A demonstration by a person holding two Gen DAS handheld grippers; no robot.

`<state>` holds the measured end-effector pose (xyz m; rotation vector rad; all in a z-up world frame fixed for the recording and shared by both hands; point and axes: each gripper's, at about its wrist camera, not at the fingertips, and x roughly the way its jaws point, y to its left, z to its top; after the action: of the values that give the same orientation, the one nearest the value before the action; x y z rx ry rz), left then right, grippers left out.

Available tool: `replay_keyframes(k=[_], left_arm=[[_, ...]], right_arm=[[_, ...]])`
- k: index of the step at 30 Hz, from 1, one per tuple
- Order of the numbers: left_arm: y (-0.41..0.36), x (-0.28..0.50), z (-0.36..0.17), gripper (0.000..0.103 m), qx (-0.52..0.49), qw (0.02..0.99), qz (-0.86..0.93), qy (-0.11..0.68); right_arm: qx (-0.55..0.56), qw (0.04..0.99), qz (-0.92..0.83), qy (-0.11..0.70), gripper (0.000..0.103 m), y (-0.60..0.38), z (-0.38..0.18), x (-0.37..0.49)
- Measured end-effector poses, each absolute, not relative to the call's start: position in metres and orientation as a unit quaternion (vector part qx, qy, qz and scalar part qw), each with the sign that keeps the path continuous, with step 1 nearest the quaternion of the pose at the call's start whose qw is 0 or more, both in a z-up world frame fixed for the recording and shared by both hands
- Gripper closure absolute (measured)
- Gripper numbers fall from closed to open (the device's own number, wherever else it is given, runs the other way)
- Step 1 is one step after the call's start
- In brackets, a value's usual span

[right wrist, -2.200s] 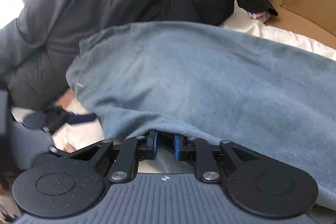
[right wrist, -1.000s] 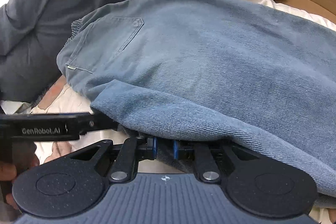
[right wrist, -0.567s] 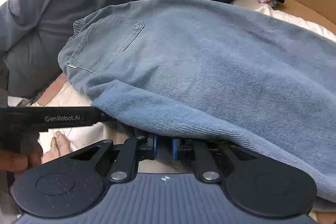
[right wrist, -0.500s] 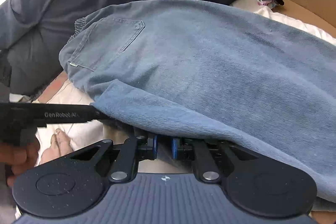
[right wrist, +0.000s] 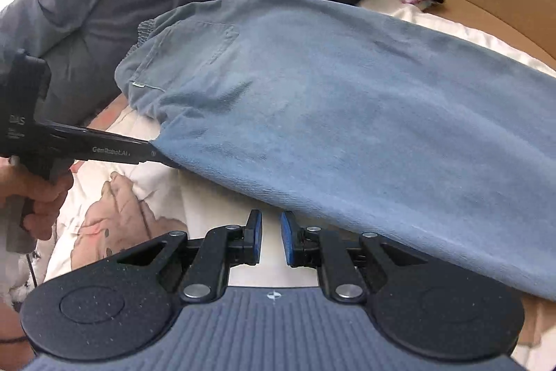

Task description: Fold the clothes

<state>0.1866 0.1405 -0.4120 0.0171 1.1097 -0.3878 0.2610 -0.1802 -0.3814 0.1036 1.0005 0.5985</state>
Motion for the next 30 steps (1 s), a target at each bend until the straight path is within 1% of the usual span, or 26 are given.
replay_keyframes(k=[2, 5, 10, 11, 12, 14, 18, 22, 27, 30], left_arm=[[0.143, 0.187, -0.412, 0.089, -0.005, 0.833, -0.186, 0.521], [0.143, 0.187, -0.407, 0.088, 0.004, 0.837, -0.195, 0.512], [0.143, 0.19, -0.407, 0.089, -0.002, 0.837, -0.191, 0.513], [0.143, 0.19, -0.406, 0.089, 0.0, 0.837, -0.191, 0.513], [0.143, 0.189, -0.405, 0.089, 0.005, 0.838, -0.193, 0.511], [0.142, 0.19, -0.405, 0.089, 0.012, 0.837, -0.195, 0.511], [0.139, 0.193, -0.405, 0.089, 0.015, 0.835, -0.19, 0.516], [0.139, 0.193, -0.405, 0.089, 0.015, 0.833, -0.186, 0.521], [0.135, 0.194, -0.406, 0.089, 0.028, 0.832, -0.186, 0.522], [0.133, 0.195, -0.407, 0.089, 0.035, 0.831, -0.183, 0.525]], right_arm=[[0.059, 0.836, 0.266, 0.476, 0.084, -0.196, -0.38, 0.258], [0.091, 0.843, 0.23, 0.477, 0.084, -0.229, -0.376, 0.252], [0.148, 0.863, 0.156, 0.458, 0.083, -0.293, -0.364, 0.24], [0.158, 0.866, 0.14, 0.454, 0.081, -0.304, -0.363, 0.237], [0.166, 0.868, 0.127, 0.451, 0.074, -0.315, -0.362, 0.233], [0.182, 0.873, 0.095, 0.442, 0.066, -0.338, -0.362, 0.227], [0.211, 0.878, 0.035, 0.428, 0.066, -0.382, -0.366, 0.215], [0.267, 0.876, -0.033, 0.401, 0.066, -0.43, -0.372, 0.202], [0.364, 0.853, -0.12, 0.355, 0.066, -0.493, -0.393, 0.186], [0.395, 0.84, -0.151, 0.341, 0.066, -0.516, -0.407, 0.18]])
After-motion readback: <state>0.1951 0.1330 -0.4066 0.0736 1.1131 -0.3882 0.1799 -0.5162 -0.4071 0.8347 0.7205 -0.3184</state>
